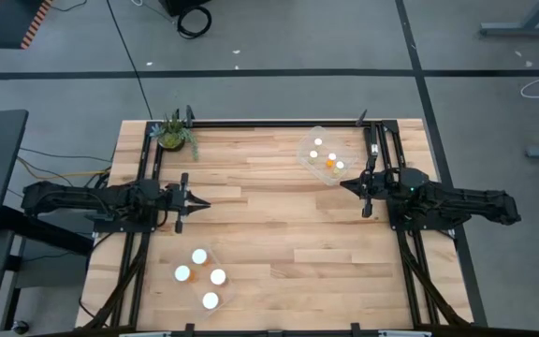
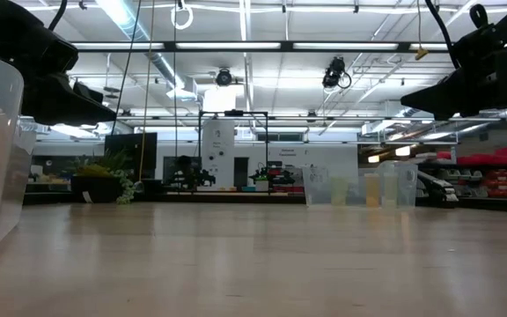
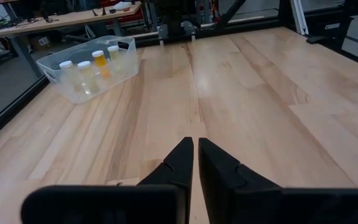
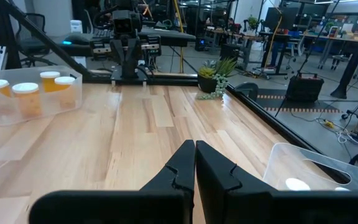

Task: Pick and place medicine bottles into bin by pill shape (circle, oval)
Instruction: Return to Home Position

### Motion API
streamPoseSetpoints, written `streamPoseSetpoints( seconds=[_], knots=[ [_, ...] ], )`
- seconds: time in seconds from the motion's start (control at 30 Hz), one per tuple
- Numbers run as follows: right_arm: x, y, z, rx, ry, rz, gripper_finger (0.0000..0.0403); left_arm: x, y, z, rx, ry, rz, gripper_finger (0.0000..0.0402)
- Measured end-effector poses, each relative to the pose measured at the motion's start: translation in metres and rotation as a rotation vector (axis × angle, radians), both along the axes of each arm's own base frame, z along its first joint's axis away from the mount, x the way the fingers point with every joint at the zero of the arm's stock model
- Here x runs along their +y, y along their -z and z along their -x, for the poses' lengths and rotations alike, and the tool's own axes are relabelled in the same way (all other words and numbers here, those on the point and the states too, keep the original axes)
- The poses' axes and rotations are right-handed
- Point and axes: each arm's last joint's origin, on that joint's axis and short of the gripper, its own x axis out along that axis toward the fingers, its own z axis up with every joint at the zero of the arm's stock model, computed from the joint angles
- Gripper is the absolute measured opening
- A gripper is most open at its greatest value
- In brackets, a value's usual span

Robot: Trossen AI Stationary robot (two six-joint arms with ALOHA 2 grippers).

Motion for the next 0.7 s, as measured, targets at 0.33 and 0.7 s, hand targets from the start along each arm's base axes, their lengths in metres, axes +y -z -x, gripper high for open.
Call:
streamPoseSetpoints(
  seconds=[0.33, 0.7],
  knots=[
    [0.0000, 0.0001, 0.0000, 0.000, 0.000, 0.000, 0.0019, 0.0000, 0.0000, 0.0000, 0.001, 0.000, 0.000, 0.0034],
    [0.0000, 0.0001, 0.0000, 0.000, 0.000, 0.000, 0.0019, 0.0000, 0.0001, 0.0000, 0.001, 0.000, 0.000, 0.0038]
  ],
)
